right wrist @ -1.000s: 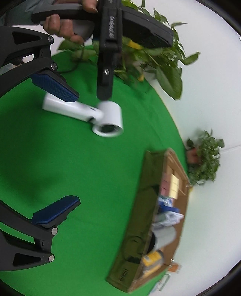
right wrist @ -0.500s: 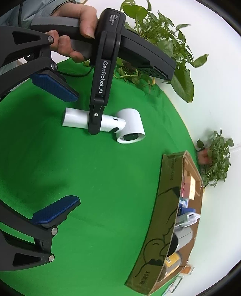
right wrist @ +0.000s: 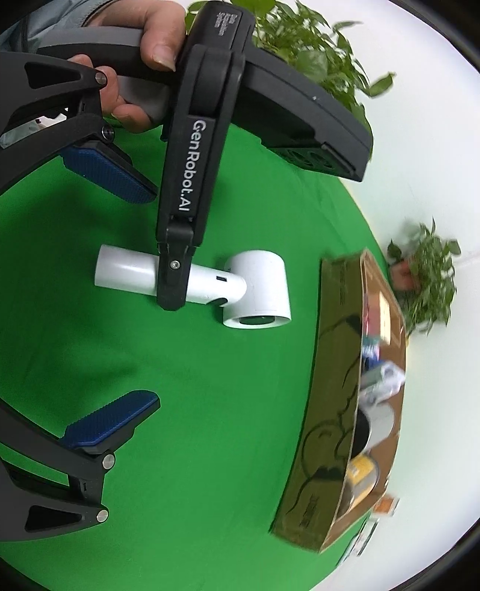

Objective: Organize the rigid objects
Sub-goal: 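Close the left gripper on the fan handle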

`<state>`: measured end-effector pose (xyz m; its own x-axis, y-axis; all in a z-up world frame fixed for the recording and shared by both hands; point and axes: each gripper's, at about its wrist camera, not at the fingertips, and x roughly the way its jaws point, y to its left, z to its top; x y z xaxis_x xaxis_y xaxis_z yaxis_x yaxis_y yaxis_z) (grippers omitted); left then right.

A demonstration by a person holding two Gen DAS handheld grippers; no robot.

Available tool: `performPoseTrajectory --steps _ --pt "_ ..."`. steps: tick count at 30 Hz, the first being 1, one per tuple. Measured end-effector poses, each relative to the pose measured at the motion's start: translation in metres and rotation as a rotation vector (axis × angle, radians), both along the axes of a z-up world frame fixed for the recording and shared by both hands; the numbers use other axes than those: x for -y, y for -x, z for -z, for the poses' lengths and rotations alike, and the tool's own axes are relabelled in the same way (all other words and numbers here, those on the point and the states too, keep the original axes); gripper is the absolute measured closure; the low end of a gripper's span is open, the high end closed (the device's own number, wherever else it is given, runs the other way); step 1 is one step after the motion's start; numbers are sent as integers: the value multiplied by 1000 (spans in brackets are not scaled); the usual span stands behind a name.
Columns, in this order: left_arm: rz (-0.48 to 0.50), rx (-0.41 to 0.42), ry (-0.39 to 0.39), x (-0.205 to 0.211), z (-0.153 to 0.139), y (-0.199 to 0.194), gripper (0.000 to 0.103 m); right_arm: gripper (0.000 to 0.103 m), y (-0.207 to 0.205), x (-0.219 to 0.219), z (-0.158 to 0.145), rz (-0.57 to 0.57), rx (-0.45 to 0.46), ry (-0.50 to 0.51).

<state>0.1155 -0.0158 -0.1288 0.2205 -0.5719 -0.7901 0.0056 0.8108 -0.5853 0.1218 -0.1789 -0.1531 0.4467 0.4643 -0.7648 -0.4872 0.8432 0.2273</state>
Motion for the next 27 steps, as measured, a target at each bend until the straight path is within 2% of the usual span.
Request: performPoseTrajectory --steps 4,11,18,21,24,26,27 --pt "18 2 24 10 0 -4 71 1 -3 17 5 49 -17 5" --pt "11 74 14 4 -16 -1 65 1 -5 11 9 46 -25 15" --pt "39 58 19 0 -10 4 65 3 -4 8 12 56 -22 14" --pt "54 56 37 4 -7 4 65 12 -6 8 15 55 -40 4" --pt "52 51 52 8 -4 -1 65 24 -5 5 16 44 -43 4" --pt "48 43 64 10 -1 -6 65 40 -6 0 18 30 -47 18" --pt "47 39 67 9 0 -6 65 44 -6 -3 19 25 -49 28"
